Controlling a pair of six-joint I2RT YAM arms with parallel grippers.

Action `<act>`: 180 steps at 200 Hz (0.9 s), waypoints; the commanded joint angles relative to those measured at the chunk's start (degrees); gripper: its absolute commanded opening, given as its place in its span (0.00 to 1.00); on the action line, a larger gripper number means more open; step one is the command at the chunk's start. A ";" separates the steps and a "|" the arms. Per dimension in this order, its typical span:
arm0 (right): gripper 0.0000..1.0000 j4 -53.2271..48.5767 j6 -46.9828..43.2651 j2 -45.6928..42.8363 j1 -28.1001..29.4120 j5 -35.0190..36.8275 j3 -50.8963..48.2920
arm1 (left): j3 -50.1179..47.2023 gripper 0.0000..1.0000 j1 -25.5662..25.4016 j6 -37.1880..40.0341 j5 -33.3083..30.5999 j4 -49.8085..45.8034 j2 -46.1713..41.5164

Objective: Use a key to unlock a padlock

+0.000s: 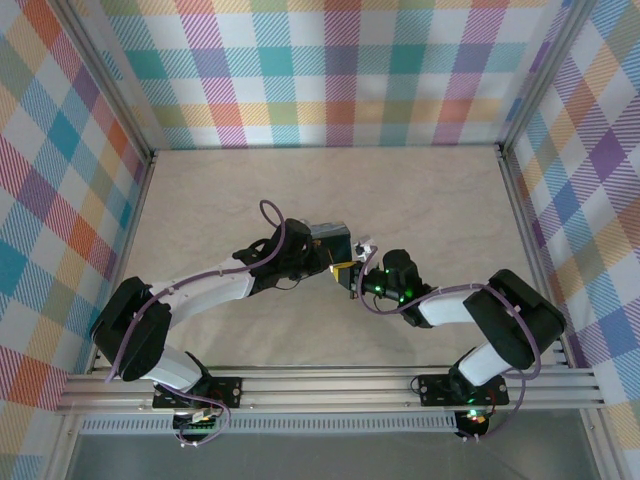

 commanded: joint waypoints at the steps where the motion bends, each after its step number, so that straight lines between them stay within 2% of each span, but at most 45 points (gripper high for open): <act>1: 0.00 7.38 1.18 1.06 -0.63 3.23 2.19 | 1.00 0.24 -0.77 0.39 3.92 -0.59 0.40; 31: 0.00 10.71 1.27 1.34 -0.46 3.60 2.21 | 1.14 0.24 -0.73 0.50 3.83 -0.74 0.62; 102: 0.00 11.60 2.09 1.90 -0.04 1.75 3.99 | 1.24 0.24 -0.74 -0.04 3.50 -0.61 0.86; 153: 0.00 15.68 4.41 6.87 1.80 2.46 3.42 | 1.07 0.24 -0.80 -0.97 4.10 0.65 0.82; 180: 0.00 15.41 4.44 6.29 1.81 2.68 4.41 | 0.89 0.24 -0.80 -0.80 3.87 0.21 0.66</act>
